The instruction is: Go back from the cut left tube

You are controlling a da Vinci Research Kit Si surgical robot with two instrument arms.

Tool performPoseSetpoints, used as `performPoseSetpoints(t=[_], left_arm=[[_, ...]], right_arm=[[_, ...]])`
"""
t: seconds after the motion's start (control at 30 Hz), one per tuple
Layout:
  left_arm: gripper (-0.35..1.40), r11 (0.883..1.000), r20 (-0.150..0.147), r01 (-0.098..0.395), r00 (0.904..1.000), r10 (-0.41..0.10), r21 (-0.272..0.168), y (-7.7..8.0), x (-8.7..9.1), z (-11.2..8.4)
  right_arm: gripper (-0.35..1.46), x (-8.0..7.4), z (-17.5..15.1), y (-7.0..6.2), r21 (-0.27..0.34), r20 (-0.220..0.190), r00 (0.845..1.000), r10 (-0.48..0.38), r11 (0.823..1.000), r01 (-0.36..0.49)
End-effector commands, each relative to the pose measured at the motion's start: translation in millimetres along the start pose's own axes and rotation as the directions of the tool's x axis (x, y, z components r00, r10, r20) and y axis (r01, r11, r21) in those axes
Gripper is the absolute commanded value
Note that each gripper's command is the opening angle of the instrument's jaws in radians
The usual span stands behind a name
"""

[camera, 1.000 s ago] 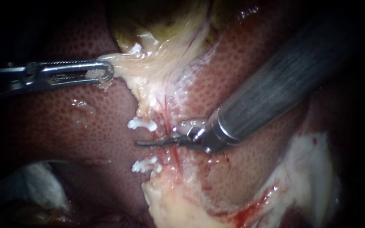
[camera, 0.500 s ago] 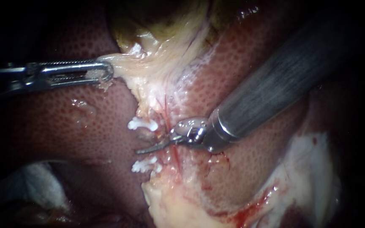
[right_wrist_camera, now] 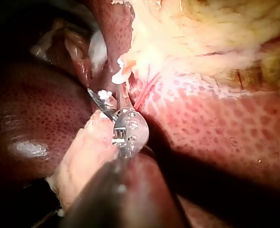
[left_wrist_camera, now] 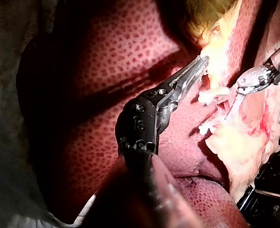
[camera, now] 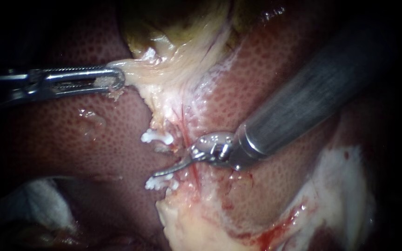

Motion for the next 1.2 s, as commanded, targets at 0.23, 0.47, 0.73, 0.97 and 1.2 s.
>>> performPoseSetpoints(t=[0.23, 0.47, 0.73, 0.97, 1.2], left_arm=[[-0.35, 1.000, 0.000, 0.001, 1.0000, -0.001, -0.001, 0.0, 0.0, 0.0], [-0.35, 1.000, 0.000, 0.001, 1.0000, -0.001, -0.001, 0.0, 0.0, 0.0], [-0.35, 1.000, 0.000, 0.000, 1.0000, 0.000, -0.001, 0.0, 0.0, 0.1], [-0.35, 1.000, 0.000, -0.009, 1.0000, 0.009, -0.005, 0.1, -0.7, 0.8], [-0.35, 1.000, 0.012, -0.017, 0.9998, 0.017, -0.014, -0.4, -2.1, 3.1]], right_arm=[[1.43, -1.3, -5.2, -1.1, -0.111, 0.005, 0.996, -0.087, 0.990, 0.087], [1.43, -1.2, -11.9, -1.4, -0.150, 0.007, 0.991, -0.131, 0.980, 0.131], [1.43, 0.7, -18.3, -1.8, -0.220, -0.018, 0.988, -0.153, 0.965, 0.146], [1.43, 1.3, -20.0, -2.5, -0.244, -0.016, 0.987, -0.161, 0.958, 0.153], [1.43, 1.4, -19.5, -2.6, -0.237, -0.021, 0.987, -0.162, 0.959, 0.153]])
